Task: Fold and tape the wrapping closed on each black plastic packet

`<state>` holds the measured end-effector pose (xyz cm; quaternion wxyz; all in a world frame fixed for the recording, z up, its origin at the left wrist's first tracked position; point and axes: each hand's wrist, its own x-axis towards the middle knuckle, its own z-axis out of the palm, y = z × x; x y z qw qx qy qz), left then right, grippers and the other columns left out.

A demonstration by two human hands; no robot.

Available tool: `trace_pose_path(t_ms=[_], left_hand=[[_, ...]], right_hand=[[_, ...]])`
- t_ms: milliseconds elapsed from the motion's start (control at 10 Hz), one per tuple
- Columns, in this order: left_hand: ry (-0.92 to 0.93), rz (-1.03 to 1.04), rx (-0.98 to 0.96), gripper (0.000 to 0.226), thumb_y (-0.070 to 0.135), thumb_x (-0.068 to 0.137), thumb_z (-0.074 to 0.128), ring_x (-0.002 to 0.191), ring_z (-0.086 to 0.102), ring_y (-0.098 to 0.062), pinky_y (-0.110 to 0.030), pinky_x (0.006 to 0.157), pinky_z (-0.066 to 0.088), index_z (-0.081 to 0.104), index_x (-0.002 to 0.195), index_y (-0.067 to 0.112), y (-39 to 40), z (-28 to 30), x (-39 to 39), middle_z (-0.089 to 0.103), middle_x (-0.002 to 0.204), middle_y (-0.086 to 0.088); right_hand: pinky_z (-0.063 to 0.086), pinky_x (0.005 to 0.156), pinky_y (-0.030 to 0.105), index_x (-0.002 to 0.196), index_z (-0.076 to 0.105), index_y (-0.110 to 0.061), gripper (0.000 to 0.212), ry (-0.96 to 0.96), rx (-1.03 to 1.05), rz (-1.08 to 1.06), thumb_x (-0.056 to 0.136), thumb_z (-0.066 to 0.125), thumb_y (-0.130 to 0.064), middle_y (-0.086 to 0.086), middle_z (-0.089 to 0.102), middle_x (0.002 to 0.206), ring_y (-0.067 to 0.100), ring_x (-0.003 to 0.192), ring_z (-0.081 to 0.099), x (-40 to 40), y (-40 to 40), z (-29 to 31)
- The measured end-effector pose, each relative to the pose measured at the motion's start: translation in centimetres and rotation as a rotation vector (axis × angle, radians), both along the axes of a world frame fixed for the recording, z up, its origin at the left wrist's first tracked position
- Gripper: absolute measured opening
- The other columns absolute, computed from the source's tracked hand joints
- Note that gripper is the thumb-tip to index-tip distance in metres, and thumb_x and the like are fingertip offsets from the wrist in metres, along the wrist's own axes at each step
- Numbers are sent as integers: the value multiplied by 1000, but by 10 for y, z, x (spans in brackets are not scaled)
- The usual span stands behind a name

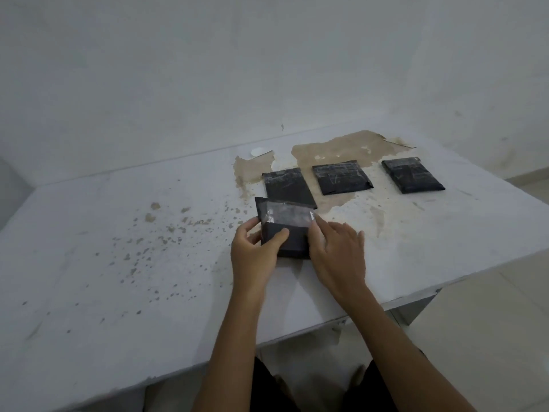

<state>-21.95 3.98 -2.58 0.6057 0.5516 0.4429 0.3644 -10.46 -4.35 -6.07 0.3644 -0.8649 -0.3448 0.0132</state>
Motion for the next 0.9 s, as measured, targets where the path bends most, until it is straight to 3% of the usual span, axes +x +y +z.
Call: trace_pose_path(t_ms=[100, 200, 300, 400, 500, 600, 700, 800, 900], left_hand=[[-50, 75, -57, 54, 14, 86, 81, 99, 74, -16, -32, 85, 62, 61, 136, 15, 34, 6, -15, 75, 116, -4], [-31, 163, -47, 54, 15, 89, 79, 105, 72, -19, -36, 93, 61, 60, 139, 10, 81, 6, -22, 73, 123, -5], [1, 192, -81, 53, 17, 90, 78, 108, 70, -20, -37, 92, 61, 59, 139, 9, 126, 3, -19, 71, 125, -7], [7, 183, -109, 48, 15, 92, 75, 107, 70, -22, -36, 90, 61, 60, 137, 6, 153, 0, -7, 69, 126, -9], [135, 202, 4, 42, 18, 96, 70, 105, 66, -22, -32, 90, 59, 61, 134, 4, 167, -1, 6, 67, 119, -7], [441, 204, 220, 36, 30, 97, 61, 104, 65, -28, -34, 89, 54, 66, 122, 4, 171, -4, 13, 68, 110, -6], [679, 204, 301, 43, 37, 100, 53, 109, 63, -36, -45, 106, 44, 65, 119, 1, 172, -4, 12, 69, 118, -17], [684, 210, 323, 57, 35, 102, 50, 134, 45, -40, -49, 111, 36, 41, 149, 5, 161, 2, 6, 52, 145, -20], [736, 178, 546, 62, 34, 98, 55, 138, 39, -38, -54, 105, 42, 37, 154, 17, 136, 3, -2, 45, 152, -14]], right_hand=[[25, 122, 47, 139, 53, -13, 51, -62, -25, 143, 106, 21, -35, 7, 53, 144, 28, 141, 41, 5, 14, -4], [5, 127, 37, 154, 35, -14, 49, -105, -159, 231, 108, 24, -31, 3, 30, 163, 19, 154, 16, 10, 21, -9], [2, 126, 37, 159, 23, -16, 55, -173, -287, 275, 107, 27, -32, 0, 20, 167, 16, 155, 7, 10, 25, -14], [4, 127, 36, 159, 22, -17, 56, -168, -285, 250, 106, 28, -34, -1, 20, 167, 15, 155, 8, 9, 27, -14], [5, 127, 36, 158, 24, -16, 56, -160, -270, 236, 105, 30, -34, 0, 22, 166, 15, 155, 11, 8, 28, -13], [6, 127, 36, 158, 25, -16, 56, -152, -265, 235, 105, 32, -33, 1, 24, 165, 15, 154, 13, 7, 28, -12], [7, 127, 36, 158, 26, -16, 56, -148, -269, 241, 105, 33, -34, 0, 25, 165, 15, 154, 13, 7, 28, -11], [6, 127, 36, 157, 28, -16, 56, -158, -257, 236, 104, 34, -34, 0, 26, 165, 15, 154, 14, 8, 27, -11], [7, 127, 36, 157, 29, -17, 55, -167, -257, 227, 104, 34, -34, -1, 28, 164, 15, 154, 15, 9, 27, -11]])
